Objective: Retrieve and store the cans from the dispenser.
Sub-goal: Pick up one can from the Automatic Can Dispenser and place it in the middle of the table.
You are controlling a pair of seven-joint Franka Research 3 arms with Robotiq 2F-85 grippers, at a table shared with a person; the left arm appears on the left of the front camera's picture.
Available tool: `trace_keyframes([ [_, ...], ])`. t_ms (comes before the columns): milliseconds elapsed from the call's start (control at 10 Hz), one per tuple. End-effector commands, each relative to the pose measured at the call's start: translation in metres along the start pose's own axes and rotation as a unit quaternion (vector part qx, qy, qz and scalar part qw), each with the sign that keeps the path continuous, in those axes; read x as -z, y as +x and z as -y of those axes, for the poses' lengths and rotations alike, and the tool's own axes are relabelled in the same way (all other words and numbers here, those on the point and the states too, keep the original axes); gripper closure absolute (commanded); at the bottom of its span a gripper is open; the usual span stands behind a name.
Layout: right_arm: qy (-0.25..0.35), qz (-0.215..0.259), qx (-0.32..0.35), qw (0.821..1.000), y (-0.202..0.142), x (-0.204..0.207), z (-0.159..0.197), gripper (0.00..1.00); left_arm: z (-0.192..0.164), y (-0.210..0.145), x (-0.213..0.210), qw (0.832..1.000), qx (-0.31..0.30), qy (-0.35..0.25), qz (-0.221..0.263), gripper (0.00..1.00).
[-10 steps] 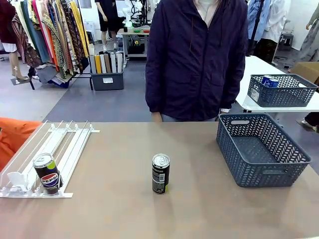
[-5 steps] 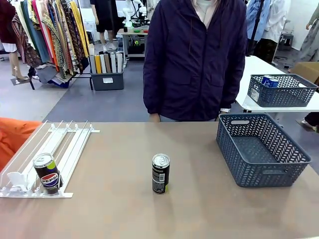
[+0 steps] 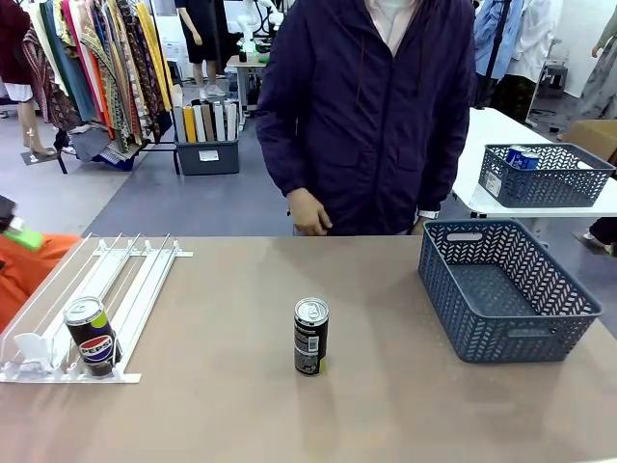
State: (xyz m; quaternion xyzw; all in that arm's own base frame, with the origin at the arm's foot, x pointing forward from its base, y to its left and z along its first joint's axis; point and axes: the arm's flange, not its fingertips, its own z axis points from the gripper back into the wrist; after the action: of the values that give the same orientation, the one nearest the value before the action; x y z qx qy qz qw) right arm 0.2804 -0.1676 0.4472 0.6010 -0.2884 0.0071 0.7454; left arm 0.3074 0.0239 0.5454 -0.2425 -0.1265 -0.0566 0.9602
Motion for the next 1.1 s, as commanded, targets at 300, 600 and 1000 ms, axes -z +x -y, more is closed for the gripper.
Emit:
trace_keyframes([
  [300, 0.009, 0.012, -0.002, 1.0, 0.005, 0.002, -0.003, 0.0, 0.057, 0.033, 0.06, 0.98, -0.059, 0.182, -0.061, 0.0],
  [600, 0.009, 0.012, -0.002, 1.0, 0.005, 0.002, -0.003, 0.0, 0.057, 0.018, 0.043, 0.982, -0.021, 0.182, -0.053, 0.0],
  [1000, 0.009, 0.012, -0.002, 1.0, 0.005, 0.002, -0.003, 0.0, 0.05, 0.022, 0.091, 0.974, -0.063, 0.213, -0.039, 0.0],
])
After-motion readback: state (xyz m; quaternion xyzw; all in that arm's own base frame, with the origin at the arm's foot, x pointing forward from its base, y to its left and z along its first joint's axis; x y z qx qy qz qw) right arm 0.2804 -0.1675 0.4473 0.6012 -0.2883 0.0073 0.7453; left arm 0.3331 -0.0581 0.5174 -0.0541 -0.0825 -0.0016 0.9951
